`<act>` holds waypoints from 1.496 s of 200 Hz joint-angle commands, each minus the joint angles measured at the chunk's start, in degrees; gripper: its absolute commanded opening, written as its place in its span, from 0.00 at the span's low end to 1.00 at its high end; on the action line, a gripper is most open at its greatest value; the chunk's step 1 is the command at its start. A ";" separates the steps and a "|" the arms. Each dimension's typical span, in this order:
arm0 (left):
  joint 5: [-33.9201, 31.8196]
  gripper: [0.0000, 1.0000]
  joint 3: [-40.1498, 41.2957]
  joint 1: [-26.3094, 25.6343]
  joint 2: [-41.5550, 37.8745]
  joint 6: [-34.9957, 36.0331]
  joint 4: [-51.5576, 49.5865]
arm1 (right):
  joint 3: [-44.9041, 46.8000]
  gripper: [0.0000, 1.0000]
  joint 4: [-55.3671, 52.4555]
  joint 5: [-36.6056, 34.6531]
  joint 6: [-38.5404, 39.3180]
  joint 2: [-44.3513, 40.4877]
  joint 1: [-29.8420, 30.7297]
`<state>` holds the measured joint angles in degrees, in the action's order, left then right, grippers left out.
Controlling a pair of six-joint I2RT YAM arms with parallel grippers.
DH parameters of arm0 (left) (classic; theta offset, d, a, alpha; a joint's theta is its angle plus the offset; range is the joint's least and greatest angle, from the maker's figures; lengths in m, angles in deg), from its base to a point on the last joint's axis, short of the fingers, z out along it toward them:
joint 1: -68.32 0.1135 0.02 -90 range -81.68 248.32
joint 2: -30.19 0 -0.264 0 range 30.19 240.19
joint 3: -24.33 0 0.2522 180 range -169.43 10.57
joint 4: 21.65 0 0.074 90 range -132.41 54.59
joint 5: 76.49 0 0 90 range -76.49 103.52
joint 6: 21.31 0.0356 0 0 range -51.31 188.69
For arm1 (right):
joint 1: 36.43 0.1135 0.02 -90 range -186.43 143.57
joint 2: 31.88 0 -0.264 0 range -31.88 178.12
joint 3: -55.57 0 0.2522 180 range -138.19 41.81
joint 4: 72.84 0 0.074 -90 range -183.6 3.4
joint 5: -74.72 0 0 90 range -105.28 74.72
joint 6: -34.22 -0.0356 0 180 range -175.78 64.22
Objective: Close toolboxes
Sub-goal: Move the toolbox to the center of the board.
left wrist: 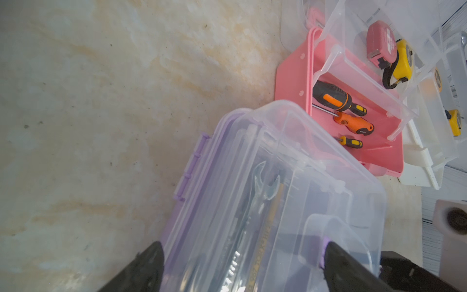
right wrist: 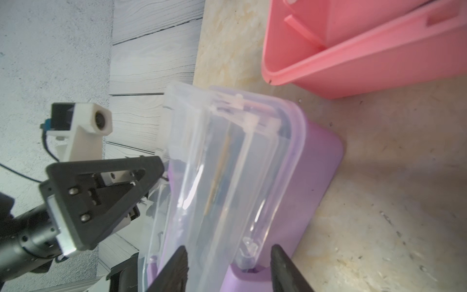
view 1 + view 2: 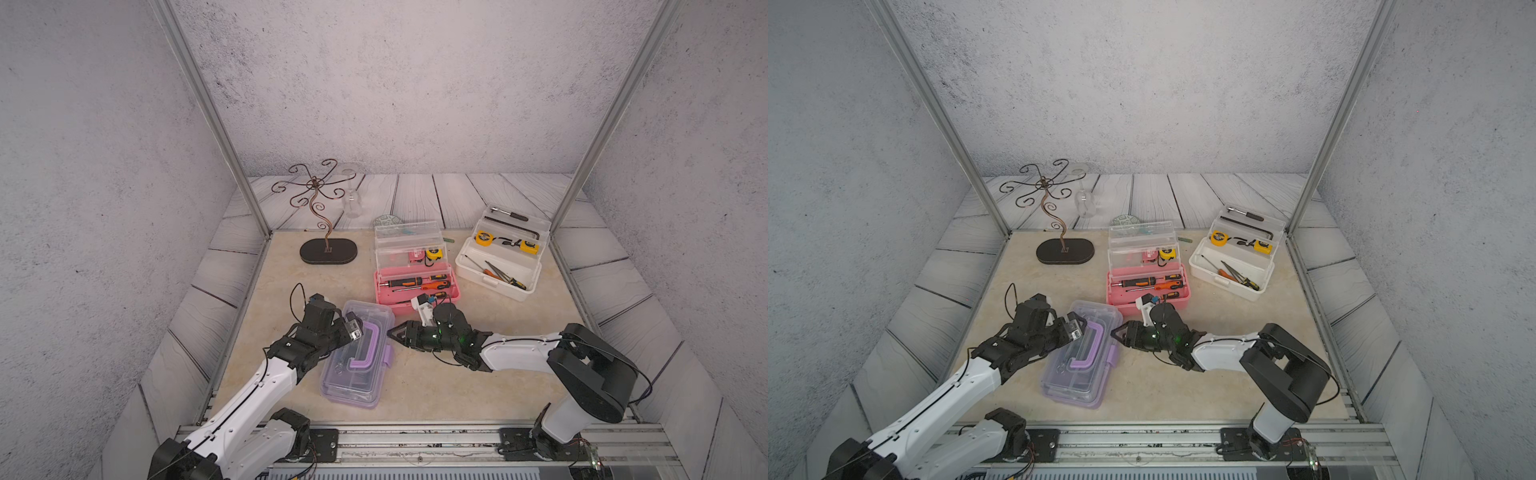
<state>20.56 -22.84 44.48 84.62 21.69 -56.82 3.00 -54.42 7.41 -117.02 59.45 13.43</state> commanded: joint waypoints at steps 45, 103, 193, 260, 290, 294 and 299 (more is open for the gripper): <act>3.02 1.00 -3.62 1.31 -0.08 6.03 -15.15 | 5.87 0.52 -2.92 3.68 -0.29 -5.73 1.38; 3.70 1.00 -5.32 2.21 -2.59 7.49 -19.21 | 6.39 0.51 -6.96 5.92 1.94 -7.54 1.46; 11.07 1.00 0.31 2.21 -4.91 5.55 -16.11 | 1.96 0.49 -1.35 8.50 2.02 -0.14 2.01; 13.26 0.94 3.12 2.21 -2.64 4.55 -11.22 | -0.10 0.46 5.59 9.38 -1.74 6.06 2.86; 15.06 0.88 4.08 2.21 -0.93 4.47 -9.35 | -2.28 0.45 7.12 9.56 -2.20 7.77 3.30; 15.37 0.88 4.20 2.21 -0.64 4.46 -9.22 | -2.60 0.44 7.31 9.51 -2.23 7.89 3.31; 15.66 0.87 4.23 2.21 -0.28 4.47 -9.10 | -3.07 0.44 7.49 9.47 -2.31 8.27 3.38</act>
<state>28.74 -22.44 47.67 81.02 27.24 -63.11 4.55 -53.28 16.31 -118.74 64.48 14.96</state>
